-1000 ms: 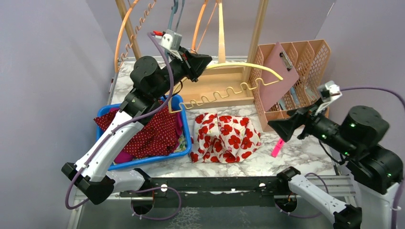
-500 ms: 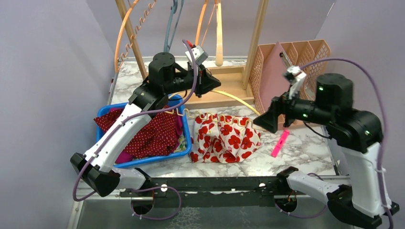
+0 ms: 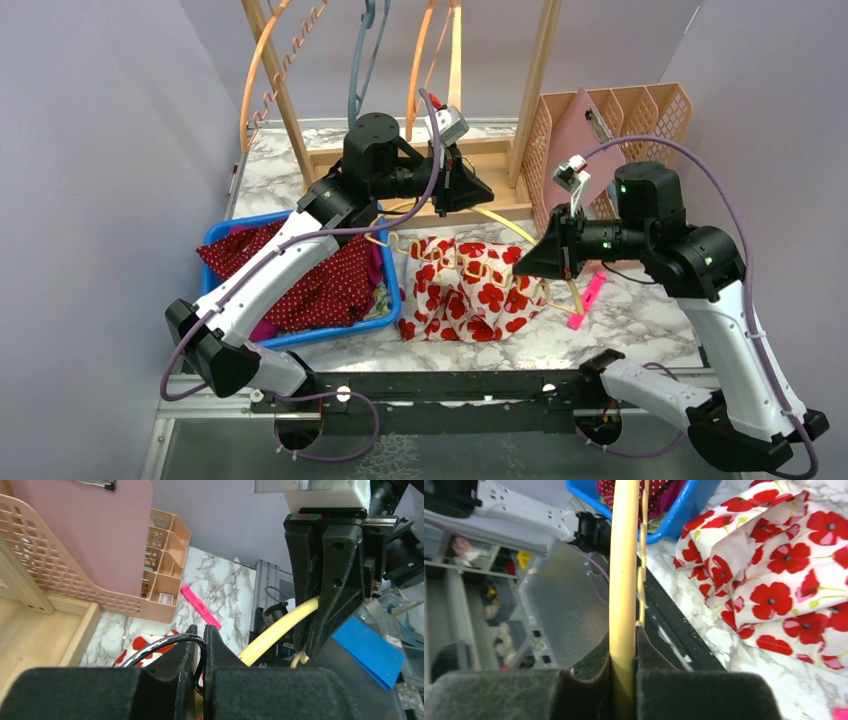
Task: Remove the skirt from the hanger
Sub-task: Place the hanger at the clothesline.
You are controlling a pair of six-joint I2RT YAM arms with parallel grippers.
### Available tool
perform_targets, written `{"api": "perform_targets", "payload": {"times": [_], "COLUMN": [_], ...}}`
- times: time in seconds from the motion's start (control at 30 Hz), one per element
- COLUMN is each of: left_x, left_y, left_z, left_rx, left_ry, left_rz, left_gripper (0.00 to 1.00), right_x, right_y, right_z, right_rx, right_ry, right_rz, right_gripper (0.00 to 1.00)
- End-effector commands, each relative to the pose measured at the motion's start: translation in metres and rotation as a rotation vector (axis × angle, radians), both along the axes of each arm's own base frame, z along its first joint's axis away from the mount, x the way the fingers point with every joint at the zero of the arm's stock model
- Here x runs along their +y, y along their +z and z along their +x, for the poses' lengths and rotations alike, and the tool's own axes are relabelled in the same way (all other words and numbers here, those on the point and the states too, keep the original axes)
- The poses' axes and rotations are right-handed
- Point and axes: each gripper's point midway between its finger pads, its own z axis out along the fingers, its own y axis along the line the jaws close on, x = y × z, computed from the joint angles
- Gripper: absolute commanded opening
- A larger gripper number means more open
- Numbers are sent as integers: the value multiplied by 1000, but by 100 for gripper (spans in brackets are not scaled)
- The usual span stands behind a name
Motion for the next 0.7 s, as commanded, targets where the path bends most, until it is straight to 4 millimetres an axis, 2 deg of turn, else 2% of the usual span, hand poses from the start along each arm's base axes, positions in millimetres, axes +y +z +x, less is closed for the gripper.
{"api": "perform_targets", "payload": {"times": [0.0, 0.03, 0.1, 0.2, 0.27, 0.33, 0.4, 0.53, 0.67], "left_x": [1, 3, 7, 12, 15, 19, 24, 36, 41], "left_y": [33, 32, 30, 28, 30, 33, 31, 18, 11], "left_z": [1, 5, 11, 15, 19, 23, 30, 42, 38], "left_rx": [-33, -26, -21, -17, -13, -13, 4, 68, 114], "left_ry": [28, 57, 103, 150, 182, 217, 280, 393, 408], "left_rz": [-70, -66, -59, -49, -45, -44, -38, 0, 13], "left_gripper": [20, 37, 61, 81, 93, 99, 99, 99, 99], "right_x": [-7, -11, -19, -37, -48, -55, -58, -56, -63], "right_y": [-4, -6, -9, -20, -19, -12, -4, 11, 36], "right_z": [-9, -12, -19, -27, -28, -22, -7, 36, 83], "right_rx": [30, 36, 42, 61, 42, 0, -31, -81, -219], "right_ry": [-59, -78, -105, -198, -260, -335, -408, -520, -637], "right_rz": [12, 4, -13, -72, -82, -66, -52, -58, -79], "right_gripper": [1, 1, 1, 1, 1, 1, 1, 1, 1]}}
